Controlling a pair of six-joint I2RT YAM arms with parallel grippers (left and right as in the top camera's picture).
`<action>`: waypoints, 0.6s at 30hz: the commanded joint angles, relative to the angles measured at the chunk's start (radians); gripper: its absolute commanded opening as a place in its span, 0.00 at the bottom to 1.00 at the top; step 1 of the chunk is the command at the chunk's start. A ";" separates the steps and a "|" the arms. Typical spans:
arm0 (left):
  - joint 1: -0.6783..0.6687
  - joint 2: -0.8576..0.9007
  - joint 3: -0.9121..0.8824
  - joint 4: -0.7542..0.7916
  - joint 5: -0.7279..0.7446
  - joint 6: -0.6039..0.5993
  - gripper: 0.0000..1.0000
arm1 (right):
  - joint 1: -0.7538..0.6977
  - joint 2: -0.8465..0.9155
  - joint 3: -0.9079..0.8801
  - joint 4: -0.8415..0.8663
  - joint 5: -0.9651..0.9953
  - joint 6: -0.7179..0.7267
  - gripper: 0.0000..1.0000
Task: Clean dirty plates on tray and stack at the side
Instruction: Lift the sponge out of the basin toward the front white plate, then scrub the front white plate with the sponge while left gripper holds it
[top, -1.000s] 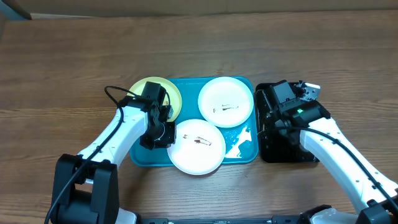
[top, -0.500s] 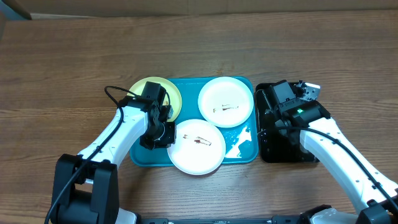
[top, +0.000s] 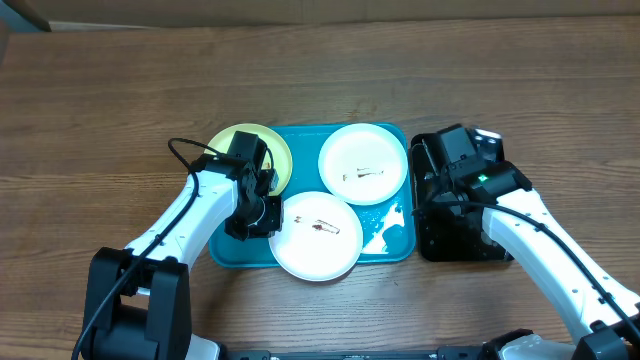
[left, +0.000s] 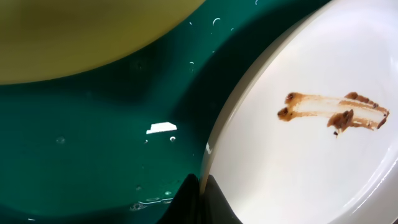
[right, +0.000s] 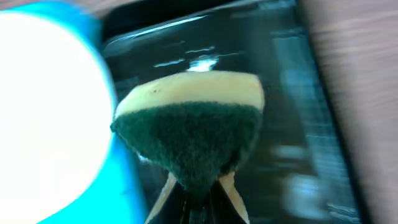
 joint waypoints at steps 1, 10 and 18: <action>-0.006 0.011 0.000 0.006 0.010 -0.007 0.04 | 0.006 -0.027 0.022 0.085 -0.584 -0.163 0.04; -0.008 0.011 0.000 0.011 0.010 -0.007 0.04 | 0.090 0.039 0.021 0.205 -0.899 -0.109 0.04; -0.008 0.011 0.000 0.012 0.010 -0.007 0.04 | 0.233 0.189 0.021 0.332 -0.906 -0.041 0.04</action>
